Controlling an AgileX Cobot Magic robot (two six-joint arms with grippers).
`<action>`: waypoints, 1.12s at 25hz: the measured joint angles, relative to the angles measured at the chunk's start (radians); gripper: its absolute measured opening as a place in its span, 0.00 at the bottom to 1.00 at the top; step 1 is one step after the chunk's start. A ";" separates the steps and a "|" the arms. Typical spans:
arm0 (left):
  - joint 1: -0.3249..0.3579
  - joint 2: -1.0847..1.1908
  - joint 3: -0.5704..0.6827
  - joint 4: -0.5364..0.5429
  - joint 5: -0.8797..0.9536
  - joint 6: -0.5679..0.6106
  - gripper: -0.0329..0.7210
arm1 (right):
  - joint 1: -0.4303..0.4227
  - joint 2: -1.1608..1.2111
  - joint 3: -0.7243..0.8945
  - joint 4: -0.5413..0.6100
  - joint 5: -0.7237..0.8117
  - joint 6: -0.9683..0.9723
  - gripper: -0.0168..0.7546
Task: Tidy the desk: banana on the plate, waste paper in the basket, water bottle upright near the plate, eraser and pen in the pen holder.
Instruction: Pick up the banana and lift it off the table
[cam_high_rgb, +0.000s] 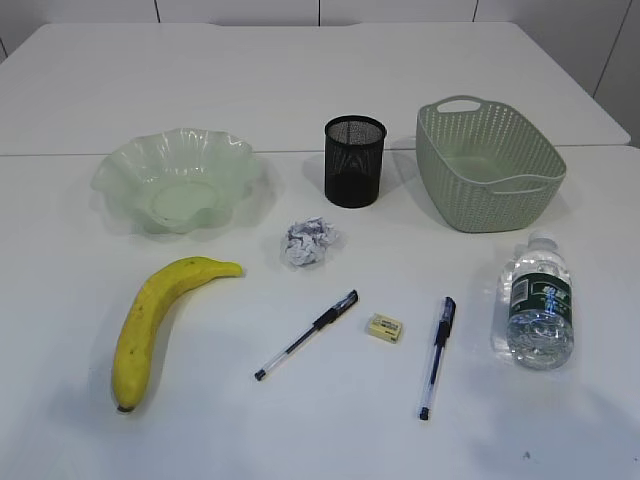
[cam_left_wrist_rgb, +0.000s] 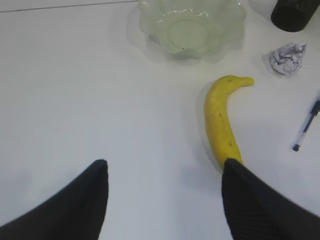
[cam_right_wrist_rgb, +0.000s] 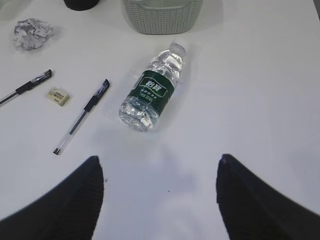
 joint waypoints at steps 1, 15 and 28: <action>0.000 0.012 -0.009 -0.005 0.000 0.006 0.71 | 0.000 0.026 -0.015 0.000 -0.002 0.002 0.70; 0.000 0.300 -0.357 -0.016 0.072 0.059 0.71 | 0.000 0.344 -0.157 0.014 -0.007 0.007 0.70; -0.007 0.659 -0.657 -0.078 0.286 0.157 0.71 | -0.001 0.448 -0.163 0.014 -0.010 0.008 0.70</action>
